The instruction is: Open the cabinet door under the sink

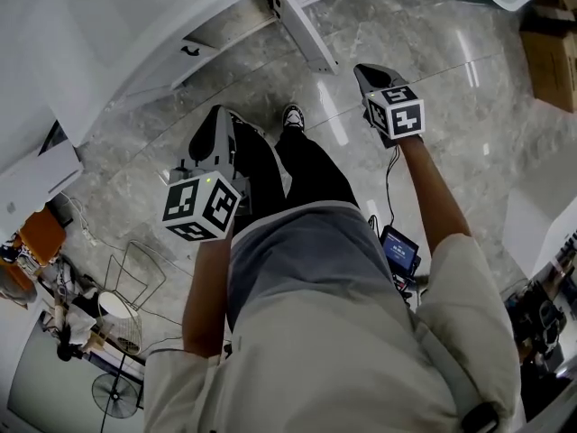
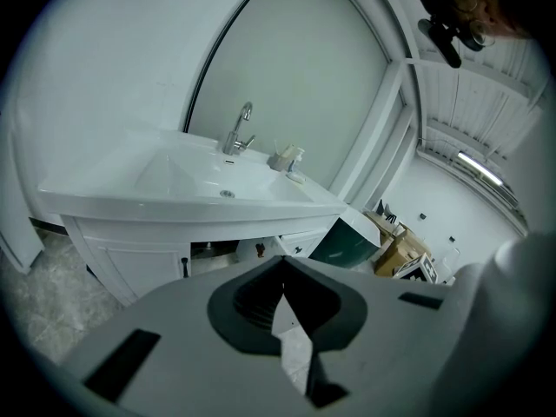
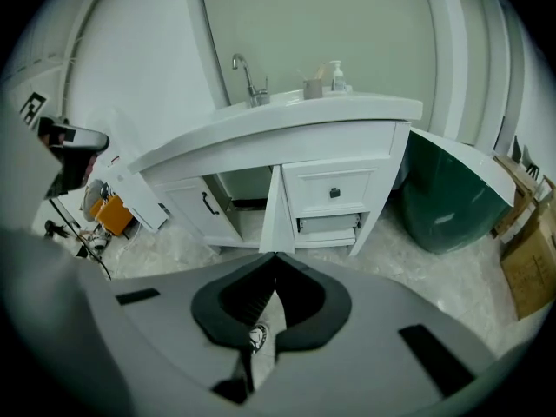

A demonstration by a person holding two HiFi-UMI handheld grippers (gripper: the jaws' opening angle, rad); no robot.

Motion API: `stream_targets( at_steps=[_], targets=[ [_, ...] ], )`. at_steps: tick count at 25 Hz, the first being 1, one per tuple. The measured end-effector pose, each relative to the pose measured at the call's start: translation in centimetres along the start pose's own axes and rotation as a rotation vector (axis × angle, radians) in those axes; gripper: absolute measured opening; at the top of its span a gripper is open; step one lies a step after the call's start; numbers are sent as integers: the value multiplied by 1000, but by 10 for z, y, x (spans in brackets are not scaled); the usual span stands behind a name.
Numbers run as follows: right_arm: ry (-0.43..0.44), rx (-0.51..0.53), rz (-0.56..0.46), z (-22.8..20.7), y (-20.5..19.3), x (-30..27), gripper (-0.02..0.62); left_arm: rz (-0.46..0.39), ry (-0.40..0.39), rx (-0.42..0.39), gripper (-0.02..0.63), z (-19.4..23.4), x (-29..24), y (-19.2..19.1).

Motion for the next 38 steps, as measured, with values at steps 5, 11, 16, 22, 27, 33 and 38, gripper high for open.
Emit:
stream_targets(
  at_steps=[5,11,16,22,27,33,38],
  targets=[
    [30,-5,-71,17,20,22,12,-31,-1,0,0,-2,6,7],
    [57,5,-130,31,43,51,12,-65,12,-12,0,-4,20,18],
    [70,-6,-184,39,61,75,12,-101,27,-4,0,-4,37,23],
    [98,-23,-230,49,81,101,12,-118,19,-14,0,-14,52,26],
    [131,-15,-269,60,97,120,12,-128,8,-45,0,-18,59,31],
    [179,-21,-298,72,115,136,12,-145,9,-57,0,-18,70,41],
    [202,8,-326,83,128,152,12,-151,18,-43,0,-14,78,42]
  ],
)
Point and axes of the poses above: the fingertips, and each gripper's own axes: x backward along the fingers, z to its left, y out of its top, the point moved 10 cm from there along x, backward along the fingers, and after that the axes turned 10 degrees about -y, right-handed, at the moved point
